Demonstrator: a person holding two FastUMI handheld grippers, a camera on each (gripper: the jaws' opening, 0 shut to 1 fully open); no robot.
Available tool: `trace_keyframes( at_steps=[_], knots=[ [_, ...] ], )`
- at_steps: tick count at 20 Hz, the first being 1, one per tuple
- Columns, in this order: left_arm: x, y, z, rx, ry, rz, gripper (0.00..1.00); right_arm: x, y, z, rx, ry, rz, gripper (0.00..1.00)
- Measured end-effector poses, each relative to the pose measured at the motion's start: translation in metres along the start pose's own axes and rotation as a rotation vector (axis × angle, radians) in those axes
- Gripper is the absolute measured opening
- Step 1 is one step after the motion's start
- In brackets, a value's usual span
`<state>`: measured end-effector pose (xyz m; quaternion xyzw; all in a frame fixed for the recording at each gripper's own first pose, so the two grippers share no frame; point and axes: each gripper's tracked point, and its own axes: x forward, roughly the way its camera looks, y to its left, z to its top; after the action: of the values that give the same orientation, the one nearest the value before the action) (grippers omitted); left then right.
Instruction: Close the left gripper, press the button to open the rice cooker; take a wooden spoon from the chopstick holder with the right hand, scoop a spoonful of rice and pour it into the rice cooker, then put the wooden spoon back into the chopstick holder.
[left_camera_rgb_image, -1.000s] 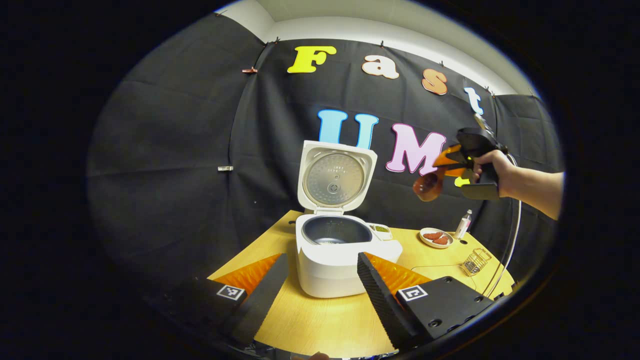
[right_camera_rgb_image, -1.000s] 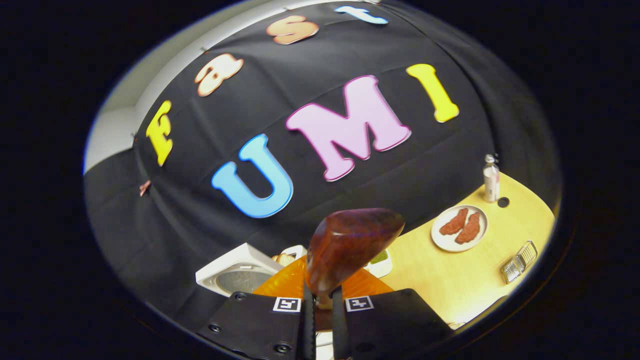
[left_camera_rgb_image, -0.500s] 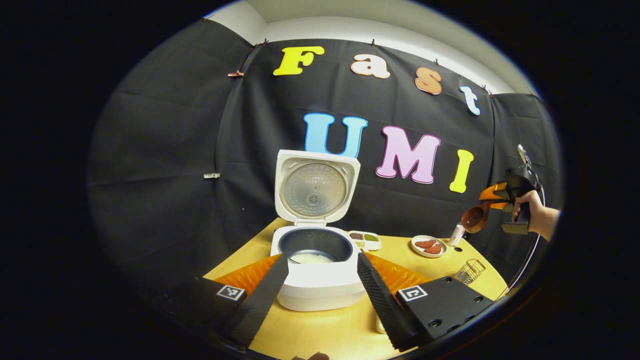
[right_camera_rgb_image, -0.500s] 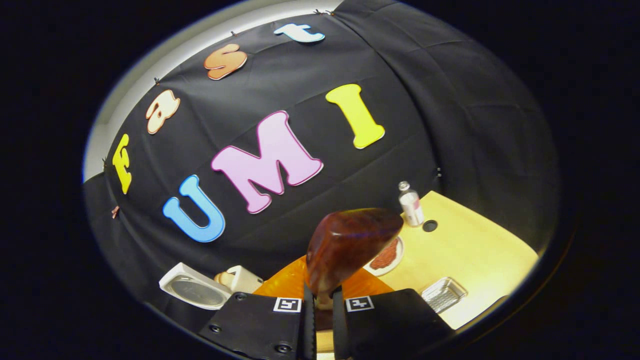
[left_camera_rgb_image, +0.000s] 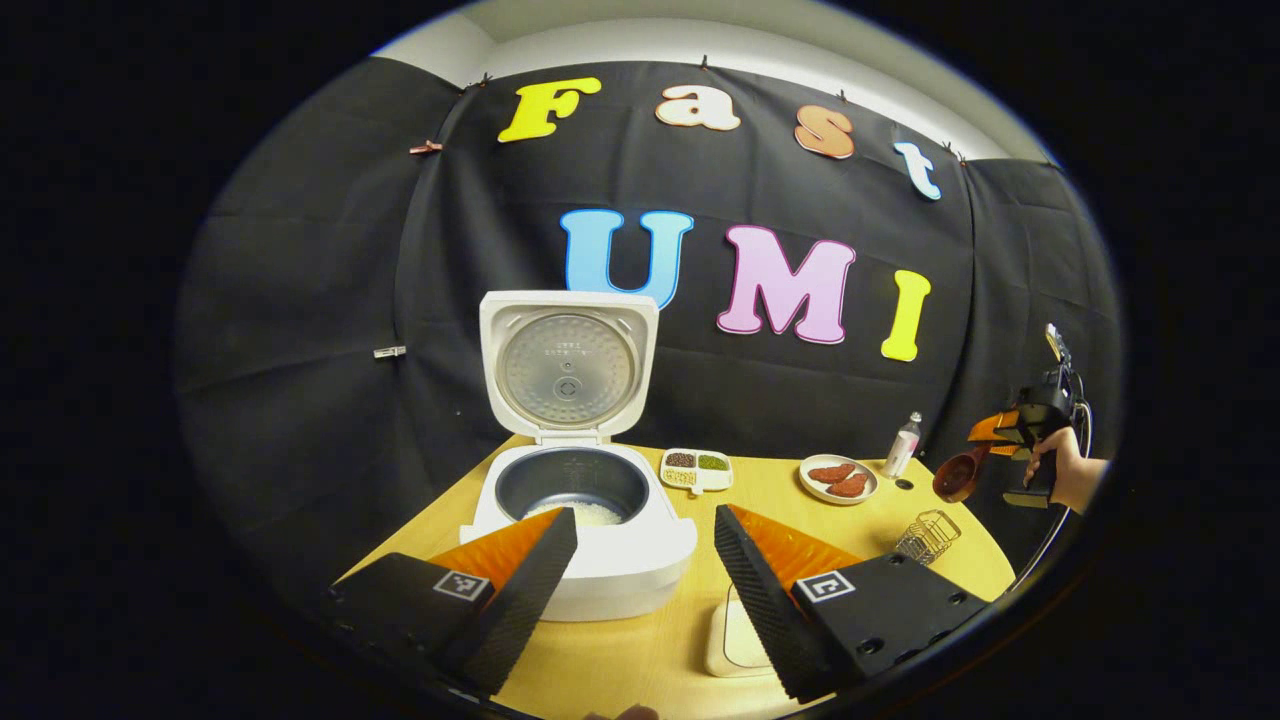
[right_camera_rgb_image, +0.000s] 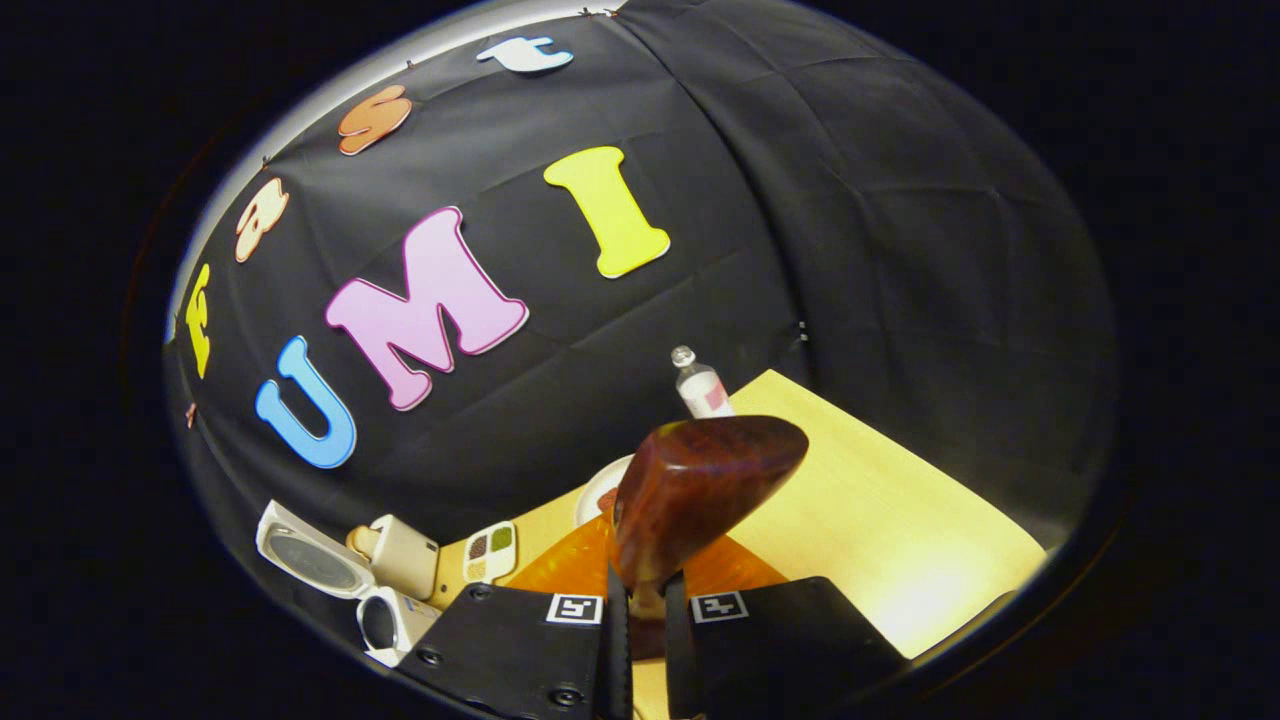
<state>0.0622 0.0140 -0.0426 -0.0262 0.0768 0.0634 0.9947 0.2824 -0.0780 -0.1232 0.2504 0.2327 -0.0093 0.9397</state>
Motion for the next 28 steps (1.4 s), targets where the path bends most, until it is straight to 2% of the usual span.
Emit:
trace_keyframes(
  at_steps=[6, 10, 12, 13, 14, 18, 22, 23, 26, 28],
  knots=[
    [0.011, -0.028, -0.003, -0.072, 0.030, 0.037, 0.96, 0.022, -0.039, -0.029, -0.054, 0.063, -0.019, 0.18],
    [0.011, -0.042, 0.004, -0.059, 0.021, 0.053, 0.96, 0.034, -0.047, -0.059, -0.066, 0.115, -0.003, 0.18],
    [0.011, -0.044, 0.005, -0.048, 0.024, 0.064, 0.95, 0.048, -0.052, -0.075, -0.116, 0.131, -0.005, 0.17],
    [0.011, -0.043, 0.006, -0.042, 0.024, 0.072, 0.95, 0.050, -0.054, -0.081, -0.145, 0.136, -0.010, 0.13],
    [0.011, -0.041, 0.008, -0.036, 0.022, 0.079, 0.96, 0.051, -0.055, -0.088, -0.166, 0.144, -0.012, 0.18],
    [0.010, -0.020, 0.026, -0.001, -0.002, 0.119, 0.96, 0.039, -0.055, -0.102, -0.180, 0.164, -0.011, 0.22],
    [0.019, 0.025, 0.068, 0.004, -0.031, 0.174, 0.95, 0.014, -0.064, -0.089, -0.235, 0.123, -0.033, 0.86],
    [0.023, 0.035, 0.081, 0.009, -0.034, 0.183, 0.95, 0.001, -0.065, -0.087, -0.257, 0.112, -0.044, 0.99],
    [0.036, 0.064, 0.142, 0.069, -0.081, 0.218, 0.95, -0.029, -0.074, -0.083, -0.321, 0.082, -0.068, 0.99],
    [0.044, 0.071, 0.190, 0.089, -0.139, 0.197, 0.95, -0.050, -0.081, -0.082, -0.372, 0.063, -0.092, 0.99]
  ],
)
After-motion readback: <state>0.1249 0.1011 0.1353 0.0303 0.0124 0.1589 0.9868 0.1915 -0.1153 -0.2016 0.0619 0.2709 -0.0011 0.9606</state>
